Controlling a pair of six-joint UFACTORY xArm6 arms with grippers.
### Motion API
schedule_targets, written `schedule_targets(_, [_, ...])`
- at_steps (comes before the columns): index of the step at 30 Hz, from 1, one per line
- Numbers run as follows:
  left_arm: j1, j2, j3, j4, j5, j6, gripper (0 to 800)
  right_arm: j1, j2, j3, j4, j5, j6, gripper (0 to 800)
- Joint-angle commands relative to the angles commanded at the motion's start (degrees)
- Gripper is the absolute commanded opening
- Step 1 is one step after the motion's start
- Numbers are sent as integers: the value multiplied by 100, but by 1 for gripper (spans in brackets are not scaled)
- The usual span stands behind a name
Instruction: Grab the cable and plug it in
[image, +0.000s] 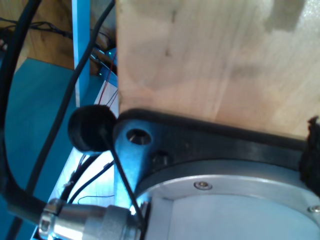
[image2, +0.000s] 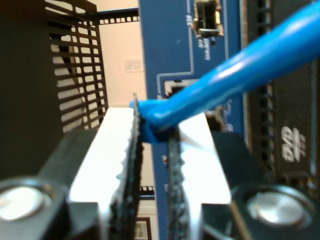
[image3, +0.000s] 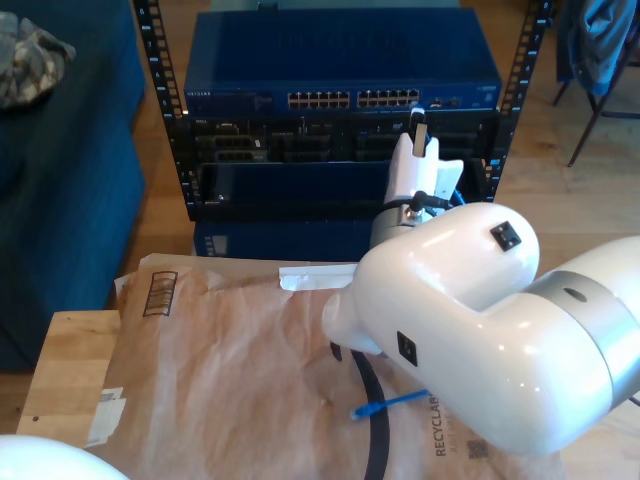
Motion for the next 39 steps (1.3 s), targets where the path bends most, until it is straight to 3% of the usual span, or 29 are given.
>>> schedule_targets(39, [0, 0, 0, 0, 0, 9, 800, -105, 299, -519, -26, 70, 0, 0])
